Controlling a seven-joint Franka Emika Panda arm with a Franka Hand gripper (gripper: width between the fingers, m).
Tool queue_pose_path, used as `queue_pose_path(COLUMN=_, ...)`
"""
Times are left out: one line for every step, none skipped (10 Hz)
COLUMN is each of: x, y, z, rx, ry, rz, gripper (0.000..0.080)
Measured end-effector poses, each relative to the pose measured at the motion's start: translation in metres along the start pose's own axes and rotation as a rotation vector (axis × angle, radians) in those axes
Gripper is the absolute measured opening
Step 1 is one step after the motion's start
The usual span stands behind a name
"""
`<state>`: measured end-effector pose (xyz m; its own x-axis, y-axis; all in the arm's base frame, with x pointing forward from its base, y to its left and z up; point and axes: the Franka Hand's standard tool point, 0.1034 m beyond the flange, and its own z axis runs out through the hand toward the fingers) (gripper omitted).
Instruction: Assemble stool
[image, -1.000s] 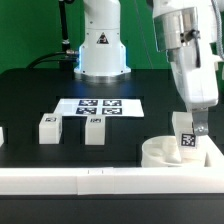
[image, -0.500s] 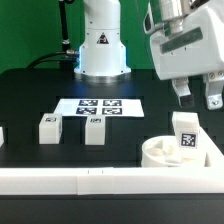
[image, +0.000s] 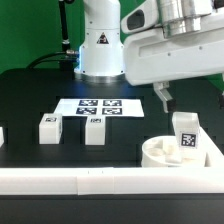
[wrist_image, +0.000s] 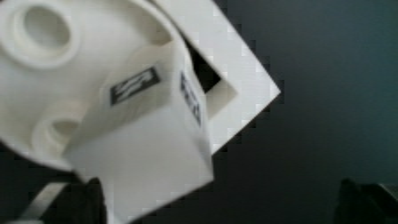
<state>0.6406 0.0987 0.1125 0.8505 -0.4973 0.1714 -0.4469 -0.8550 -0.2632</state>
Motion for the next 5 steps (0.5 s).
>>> queue_pose_path(x=0.0034, y=0.0014, z=-0.005, rx=-0.004, ry=-0.006, rz=-0.152, gripper=0.0649)
queue_pose_path(x=0.0048, y=0.0025, z=-0.0054, rx=-0.008, ry=-0.004, rz=-0.236, gripper=0.0649)
queue_pose_path(x=0.0048, y=0.0036, z=-0.0045, rx=-0.015, ry=-0.005, rz=-0.314, gripper=0.0649)
queue_pose_path(x=0.0058, y=0.0051, z=-0.0044, rx=-0.025, ry=-0.005, rz=-0.439, gripper=0.0649)
queue_pose_path(x=0.0047, y=0.005, z=-0.003, rx=-0.035, ry=-0.008, rz=-0.518, gripper=0.0649)
